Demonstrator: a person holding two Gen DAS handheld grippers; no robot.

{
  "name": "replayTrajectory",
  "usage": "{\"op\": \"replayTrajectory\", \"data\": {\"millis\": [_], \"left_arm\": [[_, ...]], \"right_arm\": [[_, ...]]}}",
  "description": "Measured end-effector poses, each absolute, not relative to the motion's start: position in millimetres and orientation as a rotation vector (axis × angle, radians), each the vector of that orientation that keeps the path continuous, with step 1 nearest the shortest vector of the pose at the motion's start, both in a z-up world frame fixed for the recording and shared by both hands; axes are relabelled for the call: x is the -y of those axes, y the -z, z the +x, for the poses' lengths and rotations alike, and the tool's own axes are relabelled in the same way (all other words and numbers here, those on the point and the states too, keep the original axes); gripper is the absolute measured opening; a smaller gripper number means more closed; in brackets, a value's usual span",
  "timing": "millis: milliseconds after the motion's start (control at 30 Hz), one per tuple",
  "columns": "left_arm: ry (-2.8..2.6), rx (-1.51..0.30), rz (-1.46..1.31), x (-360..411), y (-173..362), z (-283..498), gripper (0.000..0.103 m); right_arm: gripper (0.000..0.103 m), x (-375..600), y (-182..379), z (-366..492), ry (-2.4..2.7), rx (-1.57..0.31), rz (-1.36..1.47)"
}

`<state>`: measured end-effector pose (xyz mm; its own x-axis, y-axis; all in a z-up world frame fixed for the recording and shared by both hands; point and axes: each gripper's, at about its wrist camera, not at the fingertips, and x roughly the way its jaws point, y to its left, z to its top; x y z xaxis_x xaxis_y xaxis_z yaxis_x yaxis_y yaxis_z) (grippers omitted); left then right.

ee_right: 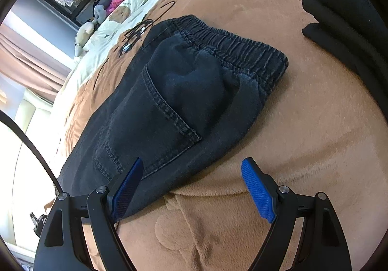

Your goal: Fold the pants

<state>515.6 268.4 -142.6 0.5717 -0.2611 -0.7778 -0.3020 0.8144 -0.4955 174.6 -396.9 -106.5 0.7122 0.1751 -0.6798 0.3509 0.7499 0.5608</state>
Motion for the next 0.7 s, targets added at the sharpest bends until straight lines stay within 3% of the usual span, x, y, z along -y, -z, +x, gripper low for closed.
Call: {"op": "replayTrajectory", "data": {"millis": [300,700], "left_arm": [[-0.074,-1.006,-0.721,-281.4,164.2,500.5,0.056],[-0.054,-0.866,-0.702,-283.7,147.0,509.4,0.056]], "right_arm": [[0.083,397.1,104.5,172.6,0.113,-0.789,0.744],[0.083,403.8,112.0,172.8,0.101,-0.746,0.809]]}}
